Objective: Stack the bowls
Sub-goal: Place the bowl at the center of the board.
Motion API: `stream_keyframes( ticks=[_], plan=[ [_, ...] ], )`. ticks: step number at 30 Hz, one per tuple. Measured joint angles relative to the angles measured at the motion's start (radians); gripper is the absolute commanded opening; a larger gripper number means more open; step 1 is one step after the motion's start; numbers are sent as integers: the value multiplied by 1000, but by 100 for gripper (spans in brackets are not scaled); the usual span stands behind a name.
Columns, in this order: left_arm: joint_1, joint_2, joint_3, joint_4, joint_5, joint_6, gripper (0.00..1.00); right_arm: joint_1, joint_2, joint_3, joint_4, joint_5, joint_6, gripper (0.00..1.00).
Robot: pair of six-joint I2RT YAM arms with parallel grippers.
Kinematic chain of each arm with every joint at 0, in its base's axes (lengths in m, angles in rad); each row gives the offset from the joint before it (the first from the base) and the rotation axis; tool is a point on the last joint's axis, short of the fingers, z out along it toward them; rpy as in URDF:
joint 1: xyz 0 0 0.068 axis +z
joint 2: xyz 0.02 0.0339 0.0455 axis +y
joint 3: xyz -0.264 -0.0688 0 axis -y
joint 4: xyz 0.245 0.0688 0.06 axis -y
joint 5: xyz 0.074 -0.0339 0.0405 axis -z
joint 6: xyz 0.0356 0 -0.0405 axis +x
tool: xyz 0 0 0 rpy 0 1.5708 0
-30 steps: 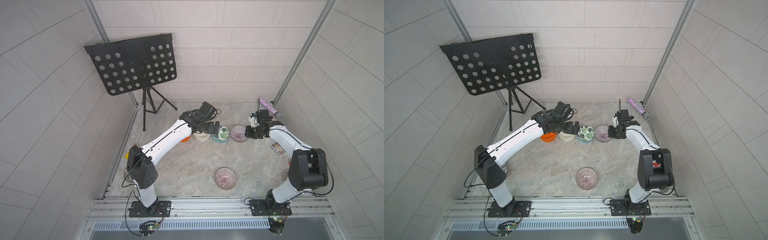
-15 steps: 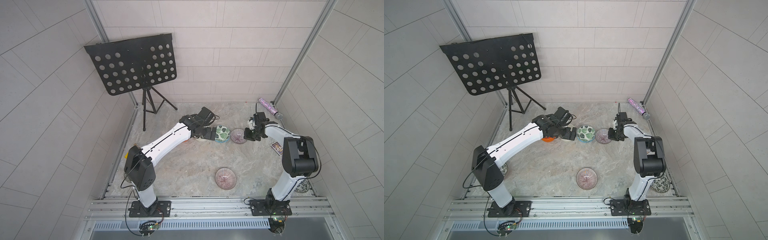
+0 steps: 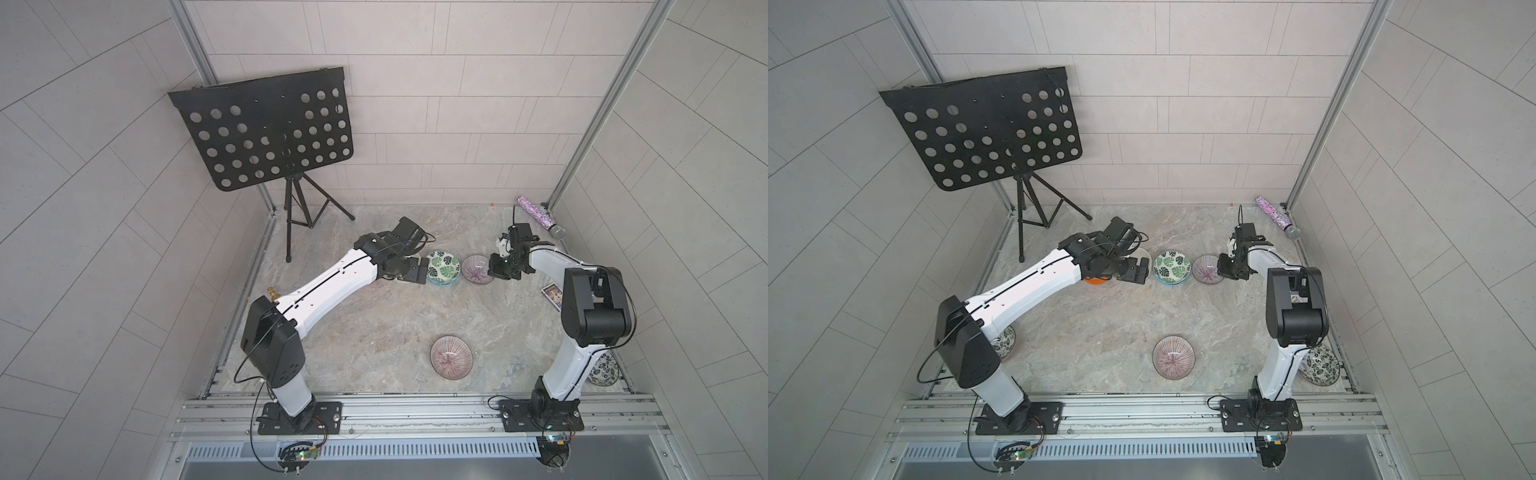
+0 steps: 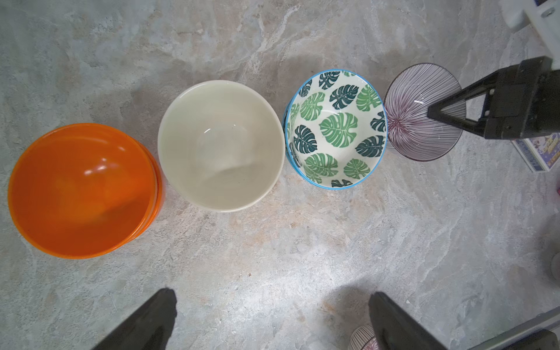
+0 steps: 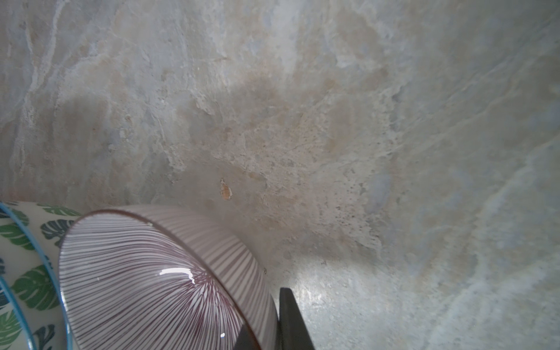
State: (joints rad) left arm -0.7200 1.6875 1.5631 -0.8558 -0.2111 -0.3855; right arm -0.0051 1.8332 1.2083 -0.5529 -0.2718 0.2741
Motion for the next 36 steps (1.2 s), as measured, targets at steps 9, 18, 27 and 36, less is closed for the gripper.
stream_keyframes(
  ticks=[9,18,27,36],
  plan=[
    [0,-5,-25,2,2,-2,98,0,0,0,9,2,6,30],
    [-16,-49,-119,8,53,-3,90,0,-146,-1,1,36,11,42],
    [-214,-70,-288,31,138,-37,79,0,-331,-2,-20,69,11,45],
    [-314,-57,-333,64,177,-82,71,1,-338,-2,-42,70,12,45]
  ],
)
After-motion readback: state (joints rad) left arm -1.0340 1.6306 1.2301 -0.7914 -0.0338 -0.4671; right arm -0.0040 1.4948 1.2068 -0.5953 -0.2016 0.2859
